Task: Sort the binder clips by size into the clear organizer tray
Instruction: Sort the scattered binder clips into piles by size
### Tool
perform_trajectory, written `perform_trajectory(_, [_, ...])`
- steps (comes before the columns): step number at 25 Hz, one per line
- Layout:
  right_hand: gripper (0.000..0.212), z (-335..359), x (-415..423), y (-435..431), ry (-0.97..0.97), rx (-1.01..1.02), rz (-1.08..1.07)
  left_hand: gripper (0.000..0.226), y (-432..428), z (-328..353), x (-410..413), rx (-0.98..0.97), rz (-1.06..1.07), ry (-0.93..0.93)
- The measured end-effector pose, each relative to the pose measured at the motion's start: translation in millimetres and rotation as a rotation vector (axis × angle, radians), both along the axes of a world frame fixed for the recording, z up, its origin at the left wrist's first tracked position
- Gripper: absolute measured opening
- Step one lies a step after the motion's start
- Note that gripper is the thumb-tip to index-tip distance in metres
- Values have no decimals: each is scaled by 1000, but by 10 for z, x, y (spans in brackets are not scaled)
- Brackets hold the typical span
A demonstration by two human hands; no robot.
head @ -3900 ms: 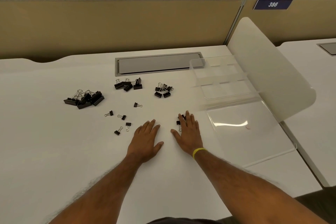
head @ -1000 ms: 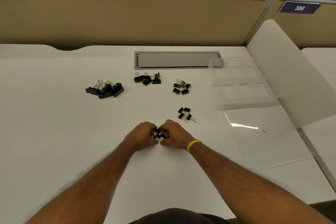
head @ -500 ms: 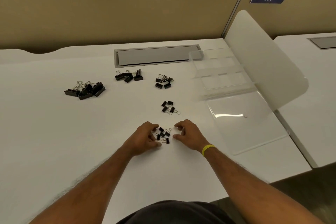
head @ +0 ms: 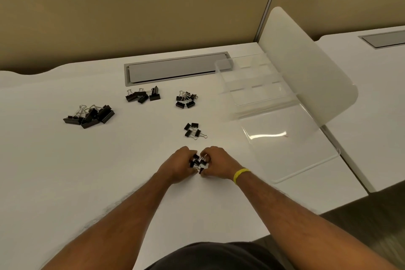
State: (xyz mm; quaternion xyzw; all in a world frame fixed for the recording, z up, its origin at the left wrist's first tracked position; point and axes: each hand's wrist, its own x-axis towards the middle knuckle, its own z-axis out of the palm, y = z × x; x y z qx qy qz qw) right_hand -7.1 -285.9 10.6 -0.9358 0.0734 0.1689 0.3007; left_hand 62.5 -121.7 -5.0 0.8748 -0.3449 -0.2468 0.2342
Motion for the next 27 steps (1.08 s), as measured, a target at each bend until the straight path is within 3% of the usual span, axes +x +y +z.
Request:
perform_trajectory(4, [56, 40, -6, -101, 27, -55, 43, 56, 106, -21, -41, -85, 33, 42])
perform_trajectory(10, [29, -7, -123, -91, -228, -30, -111, 40, 482, 15, -15, -114, 63, -100])
perform_trajectory(13, [39, -58, -93, 61, -357, -52, -67, 45, 615, 46, 13, -143, 134, -274])
perform_trajectory(17, [76, -13, 90, 358, -266, -200, 152, 79, 822, 111, 75, 12, 139, -466])
perform_trajectory(21, [90, -29, 312, 674, -247, -343, 314, 100, 1104, 121, 114, 178, 238, -478])
perform_trajectory(27, [95, -44, 609, 1059, -253, -336, 338, 111, 1592, 106, 239, 295, 381, -481])
